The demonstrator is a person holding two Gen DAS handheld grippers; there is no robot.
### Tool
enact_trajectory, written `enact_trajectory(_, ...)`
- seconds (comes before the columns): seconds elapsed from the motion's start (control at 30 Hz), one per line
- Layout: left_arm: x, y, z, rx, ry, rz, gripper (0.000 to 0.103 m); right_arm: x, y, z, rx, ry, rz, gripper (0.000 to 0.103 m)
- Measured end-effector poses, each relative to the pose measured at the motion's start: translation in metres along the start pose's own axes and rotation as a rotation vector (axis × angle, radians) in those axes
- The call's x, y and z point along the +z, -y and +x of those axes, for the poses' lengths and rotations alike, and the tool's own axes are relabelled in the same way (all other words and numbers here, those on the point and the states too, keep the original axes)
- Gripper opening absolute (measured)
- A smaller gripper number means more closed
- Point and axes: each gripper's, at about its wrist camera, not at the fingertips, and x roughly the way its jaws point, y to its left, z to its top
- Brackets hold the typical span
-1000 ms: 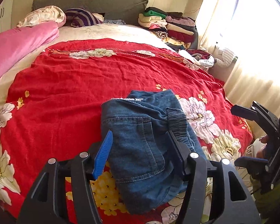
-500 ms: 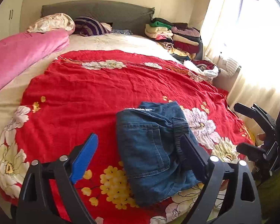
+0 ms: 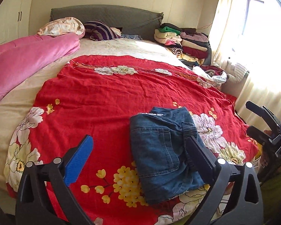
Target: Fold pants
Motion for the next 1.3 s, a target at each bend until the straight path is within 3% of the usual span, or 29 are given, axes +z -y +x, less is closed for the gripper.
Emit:
enact_trajectory(0.63, -0.017, 0.002, 0.033, 0.003, -0.085, -0.012, 0.099, -0.030, 0.029, 0.030, -0.079, -0.138, 0.137, 0.093)
enact_trajectory(1.03, -0.034, 0.002, 0.072, -0.042, -0.173, -0.063, 0.098, -0.060, 0.040, 0.072, -0.021, -0.292, 0.271, 0.093)
enact_trajectory(1.3, -0.040, -0.004, 0.098, -0.079, -0.217, -0.116, 0.098, -0.066, 0.047, 0.095, 0.044, -0.340, 0.348, 0.067)
